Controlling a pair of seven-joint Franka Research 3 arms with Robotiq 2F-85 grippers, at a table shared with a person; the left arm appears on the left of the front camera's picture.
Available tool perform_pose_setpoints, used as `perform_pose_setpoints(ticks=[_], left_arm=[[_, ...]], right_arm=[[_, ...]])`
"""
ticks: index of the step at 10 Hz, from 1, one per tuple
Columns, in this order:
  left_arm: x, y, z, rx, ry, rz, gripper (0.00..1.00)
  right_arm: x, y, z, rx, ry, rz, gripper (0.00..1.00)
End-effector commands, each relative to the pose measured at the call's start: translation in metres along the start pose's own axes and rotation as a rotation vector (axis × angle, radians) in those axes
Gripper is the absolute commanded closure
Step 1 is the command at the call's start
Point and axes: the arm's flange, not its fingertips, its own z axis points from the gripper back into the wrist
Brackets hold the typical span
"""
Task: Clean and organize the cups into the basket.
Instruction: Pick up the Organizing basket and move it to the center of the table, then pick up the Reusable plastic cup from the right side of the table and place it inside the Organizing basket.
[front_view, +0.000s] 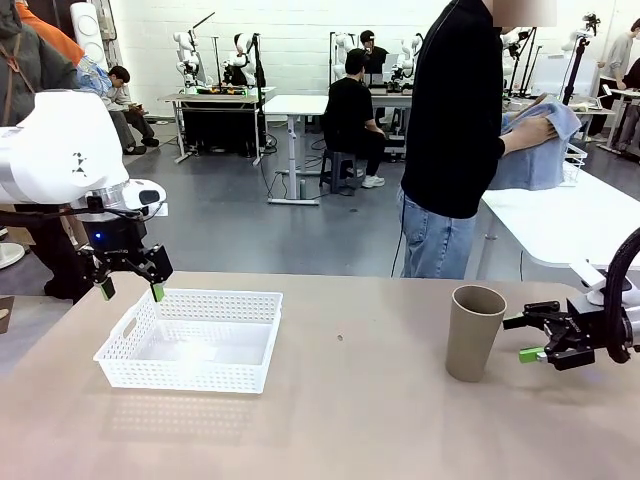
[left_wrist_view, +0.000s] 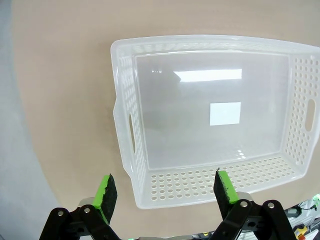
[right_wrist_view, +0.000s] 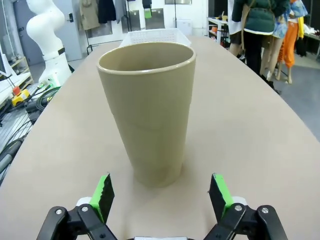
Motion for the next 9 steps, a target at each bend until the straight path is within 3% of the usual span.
perform_pose_setpoints(ticks=[1, 9], left_arm=[[0.007, -0.002, -0.003, 0.023, 0.004, 0.011, 0.00], [0.005, -0.010, -0.015, 0.087, 0.004, -0.094, 0.00]], right_arm=[[0.000, -0.005, -0.011, 0.024, -0.037, 0.058, 0.00], [0.010, -0.015, -0.048, 0.100, -0.060, 0.114, 0.00]])
